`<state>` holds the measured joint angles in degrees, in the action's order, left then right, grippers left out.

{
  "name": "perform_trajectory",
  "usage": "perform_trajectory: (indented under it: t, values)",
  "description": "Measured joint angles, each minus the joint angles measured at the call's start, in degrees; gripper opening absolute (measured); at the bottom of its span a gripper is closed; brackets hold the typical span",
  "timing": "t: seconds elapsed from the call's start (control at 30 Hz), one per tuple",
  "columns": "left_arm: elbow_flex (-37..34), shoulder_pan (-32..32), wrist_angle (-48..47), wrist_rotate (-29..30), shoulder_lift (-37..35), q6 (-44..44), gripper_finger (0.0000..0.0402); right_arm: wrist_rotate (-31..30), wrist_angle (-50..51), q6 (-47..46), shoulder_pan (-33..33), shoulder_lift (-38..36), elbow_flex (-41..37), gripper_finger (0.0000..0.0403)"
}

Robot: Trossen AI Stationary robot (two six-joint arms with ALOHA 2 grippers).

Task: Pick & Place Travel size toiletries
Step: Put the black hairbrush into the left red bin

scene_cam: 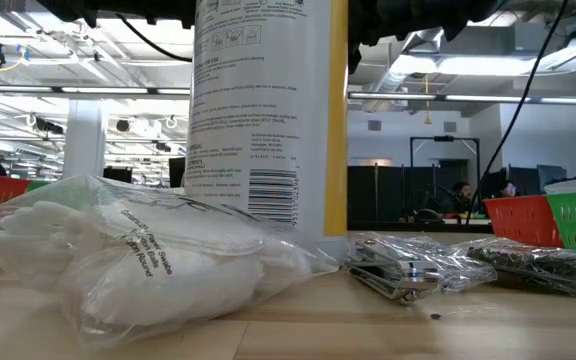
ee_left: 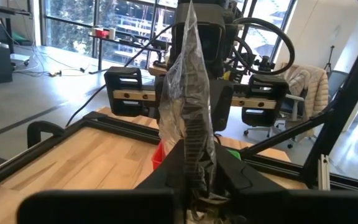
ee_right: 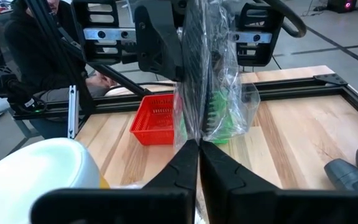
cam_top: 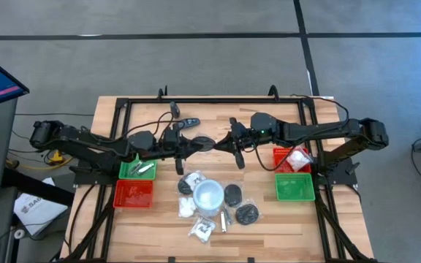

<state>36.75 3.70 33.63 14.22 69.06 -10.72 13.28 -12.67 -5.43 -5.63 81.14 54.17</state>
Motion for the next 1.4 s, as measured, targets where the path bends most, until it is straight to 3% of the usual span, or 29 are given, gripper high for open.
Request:
perform_trajectory:
  t: [0.17,0.37,0.53,0.93,1.13,1.4]
  values:
    - [0.00,0.00,0.02,0.28,0.00,-0.15,0.0038,0.00,0.36,0.70,0.00,0.02,0.00,0.0025]
    - [0.00,0.00,0.03,0.31,0.00,-0.07,0.0018,0.09,0.42,1.53,-0.17,0.02,0.00,0.0069]
    - [0.00,0.07,-1.39,0.31,-1.02,-0.20,0.0029,0.15,1.76,1.53,-1.26,0.01,0.00,0.0104]
    - [0.06,3.79,-24.38,0.31,-12.21,-8.06,0.0026,0.15,11.66,1.38,-5.35,0.01,-0.02,0.0145]
    - [0.04,7.76,-39.05,0.52,-17.87,-14.97,0.0024,0.13,14.01,1.36,-6.19,0.02,-0.02,0.0148]
    - [0.02,12.93,-51.93,0.74,-22.20,-26.43,0.0023,0.13,14.47,1.38,-6.19,0.02,-0.02,0.0142]
